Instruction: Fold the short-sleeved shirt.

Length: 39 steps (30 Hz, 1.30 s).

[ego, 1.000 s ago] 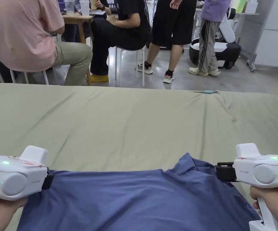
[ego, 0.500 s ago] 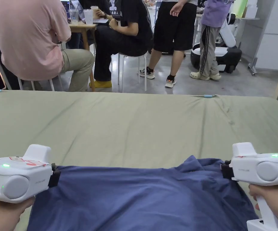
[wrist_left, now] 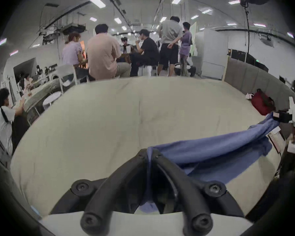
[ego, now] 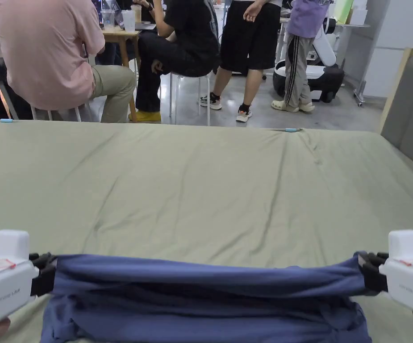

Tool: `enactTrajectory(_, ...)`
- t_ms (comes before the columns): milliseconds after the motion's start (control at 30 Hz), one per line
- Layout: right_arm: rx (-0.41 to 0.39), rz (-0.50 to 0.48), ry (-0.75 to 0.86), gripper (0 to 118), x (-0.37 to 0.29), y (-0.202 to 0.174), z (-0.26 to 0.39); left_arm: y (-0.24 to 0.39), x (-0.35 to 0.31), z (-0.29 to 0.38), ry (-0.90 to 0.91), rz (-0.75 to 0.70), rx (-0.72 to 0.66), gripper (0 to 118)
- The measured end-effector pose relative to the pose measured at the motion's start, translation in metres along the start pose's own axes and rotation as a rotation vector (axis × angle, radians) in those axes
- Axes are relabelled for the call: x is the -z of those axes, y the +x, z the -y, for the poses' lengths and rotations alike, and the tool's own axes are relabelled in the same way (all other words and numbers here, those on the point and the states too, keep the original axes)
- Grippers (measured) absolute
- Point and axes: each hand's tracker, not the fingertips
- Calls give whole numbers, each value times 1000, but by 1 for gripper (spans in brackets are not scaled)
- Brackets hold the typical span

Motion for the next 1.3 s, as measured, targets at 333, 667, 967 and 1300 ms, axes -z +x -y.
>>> enactTrajectory(333, 58, -36, -85, 85, 13, -14, 35, 14, 11, 48, -52, -67, 13, 104)
enactTrajectory(667, 7, -10, 315, 113, -30, -116, -28, 126, -10, -16, 313, -3, 76, 65)
enactTrajectory(967, 9, -35, 337, 0, -25, -153, -18, 121, -13, -12, 335, -51, 65, 0)
enactTrajectory(1300, -29, -67, 313, 0, -15, -187, -18, -66, 11, 48, 107, -26, -481, 116)
